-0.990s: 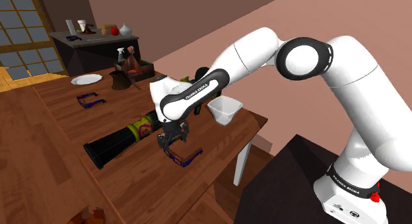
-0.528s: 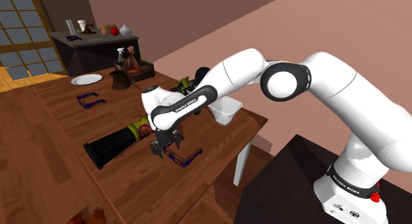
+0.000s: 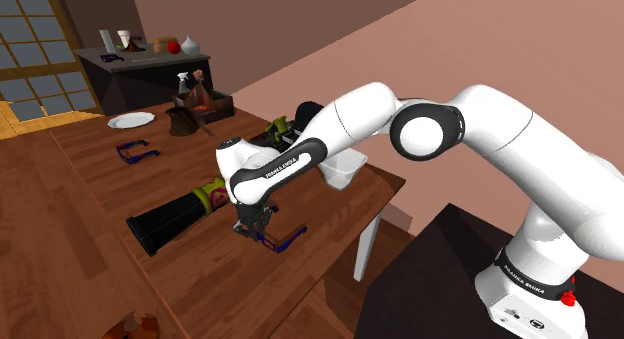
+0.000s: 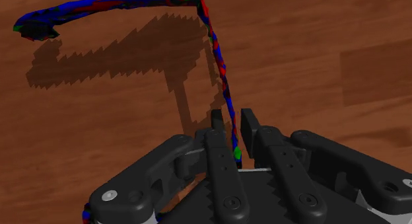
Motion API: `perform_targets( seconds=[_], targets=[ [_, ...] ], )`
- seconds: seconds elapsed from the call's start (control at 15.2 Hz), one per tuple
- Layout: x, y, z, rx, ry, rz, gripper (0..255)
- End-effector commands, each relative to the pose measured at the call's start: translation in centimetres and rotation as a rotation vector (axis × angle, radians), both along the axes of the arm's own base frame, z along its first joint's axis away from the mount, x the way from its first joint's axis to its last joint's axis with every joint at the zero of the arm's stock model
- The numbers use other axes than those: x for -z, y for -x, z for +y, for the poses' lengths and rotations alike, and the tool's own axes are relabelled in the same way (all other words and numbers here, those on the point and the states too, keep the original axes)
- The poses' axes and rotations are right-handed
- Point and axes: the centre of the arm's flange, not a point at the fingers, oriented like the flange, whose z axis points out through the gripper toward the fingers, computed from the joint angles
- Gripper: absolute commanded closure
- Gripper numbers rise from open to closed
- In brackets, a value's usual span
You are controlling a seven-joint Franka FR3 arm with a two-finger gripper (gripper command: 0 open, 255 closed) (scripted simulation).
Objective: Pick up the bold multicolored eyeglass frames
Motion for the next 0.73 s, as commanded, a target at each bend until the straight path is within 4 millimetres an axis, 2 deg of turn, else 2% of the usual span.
perform_targets(
  seconds=[0.0,0.4,0.66],
  targets=[
    [0.0,0.0,0.0,0.0,0.0,0.0,255],
    [0.1,0.0,0.0,0.0,0.0,0.0,255],
    [-2.1,0.0,0.0,0.0,0.0,0.0,255]
  ],
)
